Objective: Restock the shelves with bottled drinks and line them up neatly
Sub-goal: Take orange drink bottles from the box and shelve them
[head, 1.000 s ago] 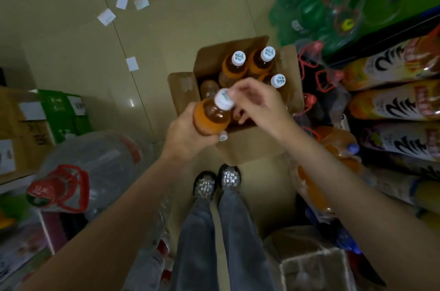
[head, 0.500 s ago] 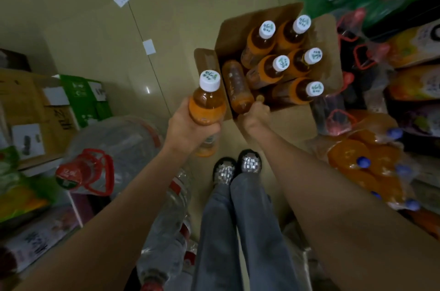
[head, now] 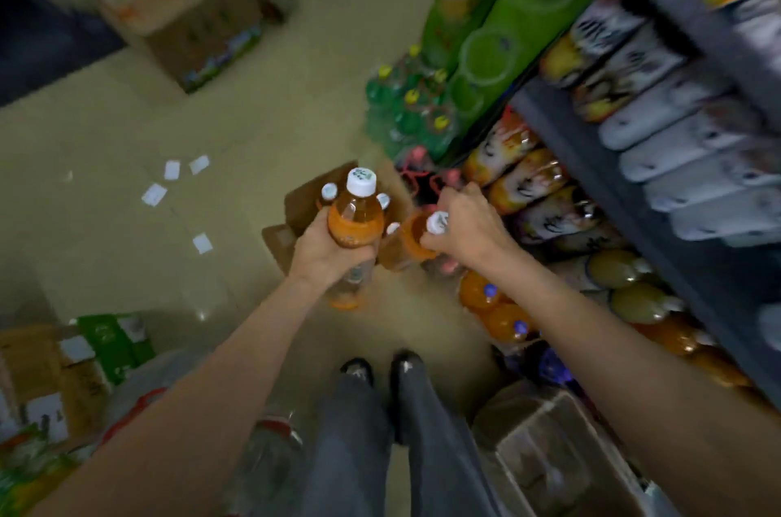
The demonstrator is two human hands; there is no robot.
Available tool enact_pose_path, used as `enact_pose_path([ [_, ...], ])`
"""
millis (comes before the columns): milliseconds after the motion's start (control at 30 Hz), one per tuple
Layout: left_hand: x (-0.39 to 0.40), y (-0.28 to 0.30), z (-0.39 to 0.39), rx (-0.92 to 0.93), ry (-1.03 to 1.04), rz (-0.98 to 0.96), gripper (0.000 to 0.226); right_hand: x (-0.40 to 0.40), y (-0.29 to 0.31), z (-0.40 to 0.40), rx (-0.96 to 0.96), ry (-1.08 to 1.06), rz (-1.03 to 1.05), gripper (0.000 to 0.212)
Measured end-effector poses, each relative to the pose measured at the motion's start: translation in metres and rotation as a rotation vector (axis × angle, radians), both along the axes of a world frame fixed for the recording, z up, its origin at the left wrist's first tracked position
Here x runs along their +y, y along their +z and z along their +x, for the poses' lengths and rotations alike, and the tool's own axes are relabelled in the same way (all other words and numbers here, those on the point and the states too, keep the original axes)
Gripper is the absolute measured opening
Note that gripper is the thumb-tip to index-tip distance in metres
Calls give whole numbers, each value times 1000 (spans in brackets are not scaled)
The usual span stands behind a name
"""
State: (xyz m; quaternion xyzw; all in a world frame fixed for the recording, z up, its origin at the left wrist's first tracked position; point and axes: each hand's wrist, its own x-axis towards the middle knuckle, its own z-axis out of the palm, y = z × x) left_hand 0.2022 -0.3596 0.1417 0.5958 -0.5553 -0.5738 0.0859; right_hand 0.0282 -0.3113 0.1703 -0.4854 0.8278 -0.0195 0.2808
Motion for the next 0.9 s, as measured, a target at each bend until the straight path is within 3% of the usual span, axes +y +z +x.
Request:
enact_pose_path([
  [100, 13, 43, -42, 43, -162, -65, 57, 46, 58, -31, 49, -45, -80, 37],
  [200, 38, 84, -89, 82, -333, -168, 79, 91, 113, -60, 65, -154, -247, 34],
  [333, 97, 139, -146, 143, -474, -283, 69, 169, 185, -100, 119, -328, -490, 30],
  [433, 161, 175, -187, 174, -536, -351, 56, 249, 236, -128, 173, -446, -630, 28],
  [633, 337, 254, -260, 259, -569, -389, 54, 451, 315, -165, 174, -645, -883, 21],
  [700, 393, 275, -280, 296, -627, -369, 61, 511, 337, -183, 250, -675, -921, 18],
  [767, 438, 292, -301, 338, -719, -380, 69, 563, 354, -204, 334, -738, -969, 30],
  [833, 474, 310, -323, 382, -804, -407, 74, 612, 365, -223, 362, -862, -1035, 40],
  [900, 500, 328, -345, 436, -862, -410, 76, 658, 374, -240, 358, -992, -1118, 37],
])
